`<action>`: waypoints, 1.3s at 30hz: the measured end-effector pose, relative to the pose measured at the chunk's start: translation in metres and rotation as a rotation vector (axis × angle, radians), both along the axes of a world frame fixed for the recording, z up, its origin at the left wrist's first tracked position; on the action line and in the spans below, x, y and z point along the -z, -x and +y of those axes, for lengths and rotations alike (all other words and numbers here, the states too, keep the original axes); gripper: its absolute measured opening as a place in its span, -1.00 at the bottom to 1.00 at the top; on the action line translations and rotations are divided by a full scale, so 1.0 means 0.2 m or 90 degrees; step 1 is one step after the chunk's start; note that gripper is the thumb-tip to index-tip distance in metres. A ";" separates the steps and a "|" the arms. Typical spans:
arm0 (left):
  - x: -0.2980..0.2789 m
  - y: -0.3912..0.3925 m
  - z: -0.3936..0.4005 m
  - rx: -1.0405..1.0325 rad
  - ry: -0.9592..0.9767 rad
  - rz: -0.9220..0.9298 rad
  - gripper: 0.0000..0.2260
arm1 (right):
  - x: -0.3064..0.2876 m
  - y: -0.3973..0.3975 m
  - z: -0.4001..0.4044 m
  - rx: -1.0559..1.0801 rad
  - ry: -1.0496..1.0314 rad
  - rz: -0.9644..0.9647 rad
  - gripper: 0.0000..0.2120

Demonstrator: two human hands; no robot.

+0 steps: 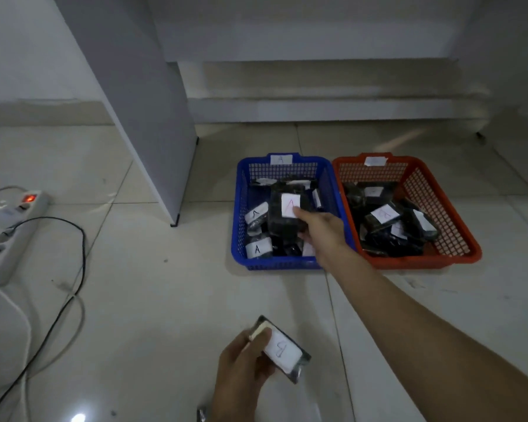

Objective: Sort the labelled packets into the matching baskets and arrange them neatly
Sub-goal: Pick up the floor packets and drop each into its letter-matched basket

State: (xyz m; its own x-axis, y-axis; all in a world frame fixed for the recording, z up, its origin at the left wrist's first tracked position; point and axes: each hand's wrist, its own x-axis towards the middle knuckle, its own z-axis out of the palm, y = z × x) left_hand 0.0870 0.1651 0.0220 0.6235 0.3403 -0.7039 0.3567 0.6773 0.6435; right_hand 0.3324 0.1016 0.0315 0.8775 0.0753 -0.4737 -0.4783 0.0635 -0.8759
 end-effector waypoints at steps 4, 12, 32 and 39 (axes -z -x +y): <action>0.05 -0.02 0.12 -0.002 0.024 -0.020 -0.93 | 0.01 -0.36 0.28 -0.009 0.038 -0.038 -0.77; 0.08 -0.09 0.26 0.031 0.025 -0.052 -0.81 | 0.19 -0.66 0.55 -0.120 0.350 -0.093 -0.41; -0.06 -0.24 -0.10 0.004 -0.053 -0.021 -0.85 | -0.19 0.15 -0.75 -0.143 0.104 0.006 -0.76; 0.00 -0.22 -0.11 0.119 -0.065 -0.061 -0.55 | -0.22 -0.65 -1.09 0.162 0.187 -0.032 -0.79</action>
